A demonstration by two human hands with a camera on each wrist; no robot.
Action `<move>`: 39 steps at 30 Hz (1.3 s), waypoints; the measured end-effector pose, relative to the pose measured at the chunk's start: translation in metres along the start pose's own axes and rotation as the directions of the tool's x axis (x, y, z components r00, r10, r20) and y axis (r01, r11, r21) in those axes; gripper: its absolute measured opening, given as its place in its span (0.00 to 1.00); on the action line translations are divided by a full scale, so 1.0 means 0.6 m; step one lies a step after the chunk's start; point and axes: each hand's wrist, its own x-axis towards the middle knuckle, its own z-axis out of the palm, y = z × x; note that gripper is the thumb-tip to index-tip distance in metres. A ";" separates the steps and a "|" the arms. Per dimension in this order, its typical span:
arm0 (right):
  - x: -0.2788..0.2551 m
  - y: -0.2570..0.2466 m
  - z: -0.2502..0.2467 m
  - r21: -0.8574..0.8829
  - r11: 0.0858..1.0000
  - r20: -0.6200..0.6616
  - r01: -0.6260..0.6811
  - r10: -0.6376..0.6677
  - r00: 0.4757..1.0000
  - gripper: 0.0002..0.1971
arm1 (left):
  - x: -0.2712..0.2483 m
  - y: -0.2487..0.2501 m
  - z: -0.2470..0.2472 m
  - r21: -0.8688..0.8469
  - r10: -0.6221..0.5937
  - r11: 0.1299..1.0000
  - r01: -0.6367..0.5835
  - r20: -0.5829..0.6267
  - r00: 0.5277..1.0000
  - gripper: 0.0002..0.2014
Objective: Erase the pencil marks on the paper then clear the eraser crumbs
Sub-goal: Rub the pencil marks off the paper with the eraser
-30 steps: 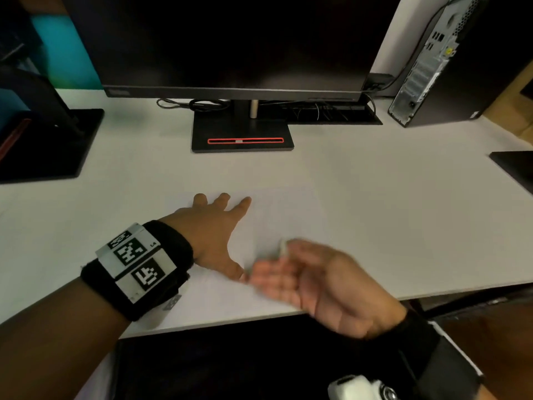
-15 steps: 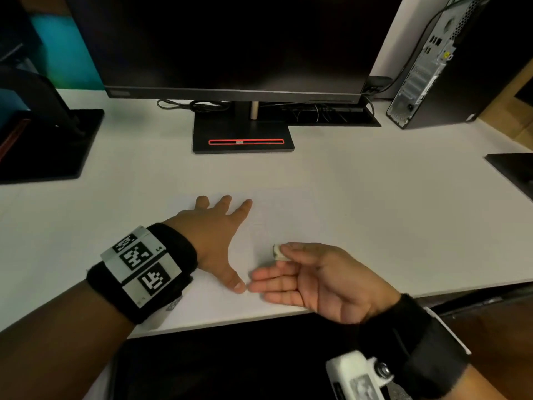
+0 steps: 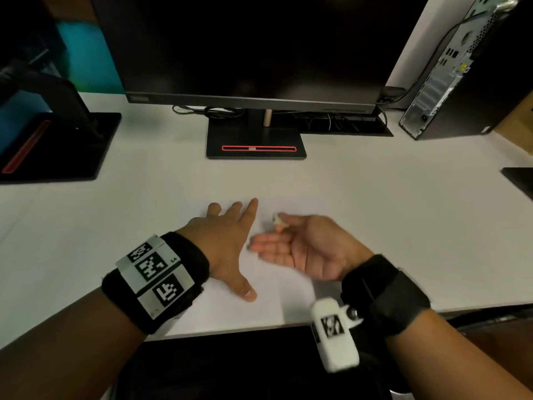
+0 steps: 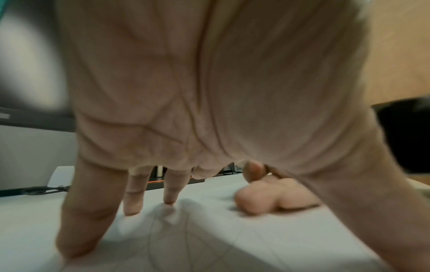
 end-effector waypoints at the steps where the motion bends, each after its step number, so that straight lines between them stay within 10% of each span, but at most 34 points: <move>1: 0.010 -0.016 -0.012 0.087 0.994 -0.064 0.066 -0.060 0.996 0.24 | 0.000 0.000 0.000 -0.004 -0.001 1.000 0.001 0.000 1.000 0.79; 7: 0.012 -0.084 -0.077 0.191 0.786 -0.562 0.587 -0.403 0.722 0.09 | -0.006 -0.002 0.003 -0.007 -0.001 1.000 0.001 0.006 1.000 0.79; 13: 0.017 -0.020 0.009 0.122 0.989 -0.028 0.087 -0.084 0.996 0.20 | -0.004 0.000 0.002 -0.050 -0.012 0.999 0.013 0.026 1.000 0.79; 17: 0.033 -0.051 -0.027 0.211 0.966 -0.110 0.148 -0.127 0.986 0.26 | -0.006 -0.004 0.006 -0.052 -0.018 0.998 0.020 0.026 1.000 0.79; 22: 0.002 -0.102 -0.107 0.358 0.714 -0.518 0.602 -0.384 0.764 0.09 | -0.008 -0.002 0.003 -0.049 0.006 0.999 -0.005 0.026 1.000 0.75; 27: -0.064 -0.066 -0.092 -0.236 0.940 -0.213 0.245 -0.296 0.931 0.07 | -0.010 0.014 -0.005 -0.037 -0.001 0.999 0.006 0.125 0.992 0.65; 30: -0.102 -0.034 -0.067 -0.811 0.577 -0.014 0.094 -0.179 0.984 0.13 | -0.005 0.028 0.001 -0.004 -0.022 1.000 0.022 0.138 0.990 0.67; 34: -0.115 -0.015 -0.057 -0.997 0.025 0.065 0.070 -0.168 0.984 0.18 | -0.003 0.033 0.006 -0.005 -0.039 0.999 0.040 0.147 0.988 0.68; 39: -0.102 -0.025 -0.067 -0.993 -0.116 0.074 0.037 -0.326 0.942 0.20 | -0.005 0.034 0.004 -0.017 -0.036 0.999 0.039 0.148 0.988 0.69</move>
